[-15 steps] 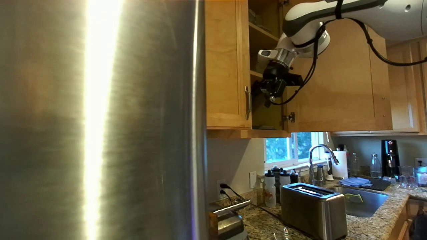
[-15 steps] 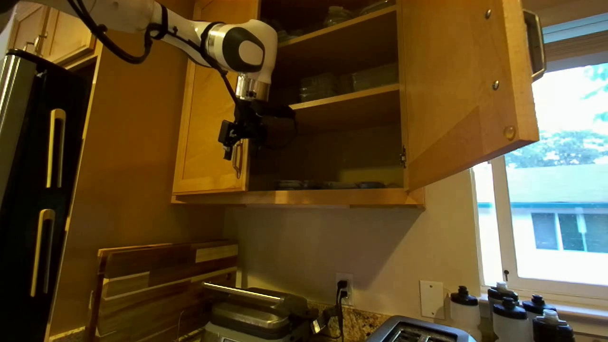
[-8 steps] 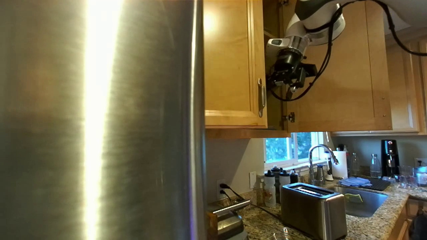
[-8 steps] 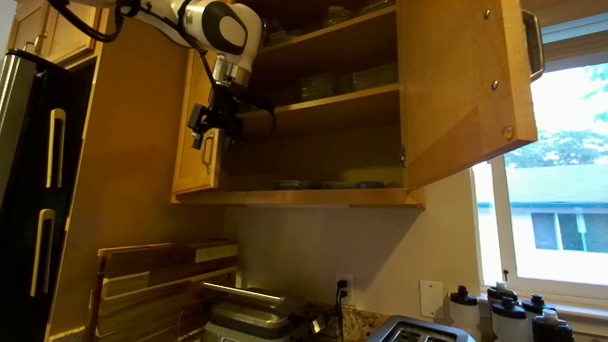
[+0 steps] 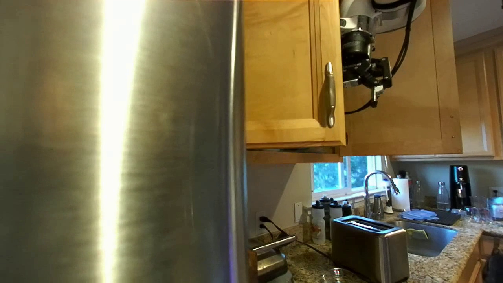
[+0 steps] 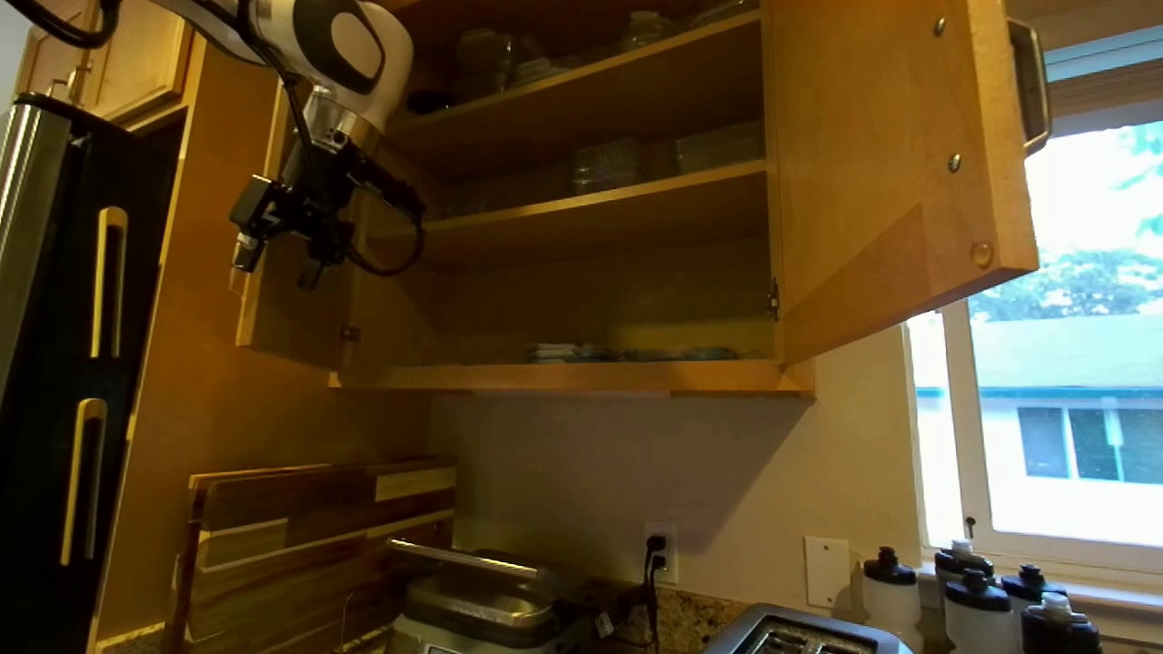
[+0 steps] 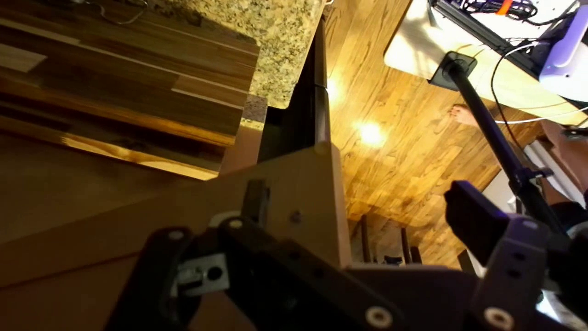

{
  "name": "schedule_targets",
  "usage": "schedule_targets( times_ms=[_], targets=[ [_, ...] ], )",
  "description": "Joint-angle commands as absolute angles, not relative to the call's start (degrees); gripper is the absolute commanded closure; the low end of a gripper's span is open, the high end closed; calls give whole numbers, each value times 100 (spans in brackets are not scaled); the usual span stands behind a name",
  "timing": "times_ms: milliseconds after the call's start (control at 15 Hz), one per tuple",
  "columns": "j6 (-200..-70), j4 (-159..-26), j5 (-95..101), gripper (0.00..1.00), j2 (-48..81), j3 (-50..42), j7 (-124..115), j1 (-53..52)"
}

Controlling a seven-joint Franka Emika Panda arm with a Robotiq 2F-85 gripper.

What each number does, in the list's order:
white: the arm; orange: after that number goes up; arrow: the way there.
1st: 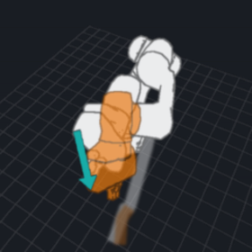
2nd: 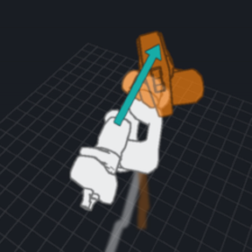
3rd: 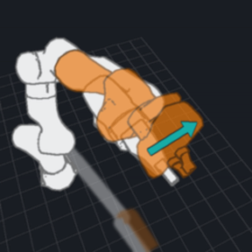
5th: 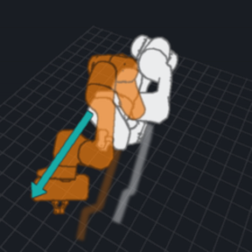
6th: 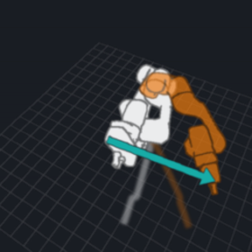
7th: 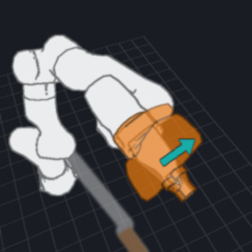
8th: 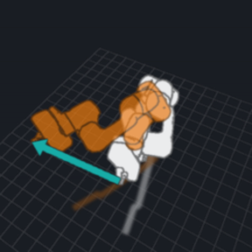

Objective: Open the doors of the kitchen cabinet

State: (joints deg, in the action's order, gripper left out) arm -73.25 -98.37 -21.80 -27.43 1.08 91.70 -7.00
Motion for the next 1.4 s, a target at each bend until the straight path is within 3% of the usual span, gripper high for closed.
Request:
schedule_targets(
  times_ms=[0, 1333],
  targets=[
    [-7567, -10103, -2009, 0, -2682, 226, 8860, -758],
    [-10460, -11072, -870, 0, -2254, -209, 5048, 45]
  ],
)
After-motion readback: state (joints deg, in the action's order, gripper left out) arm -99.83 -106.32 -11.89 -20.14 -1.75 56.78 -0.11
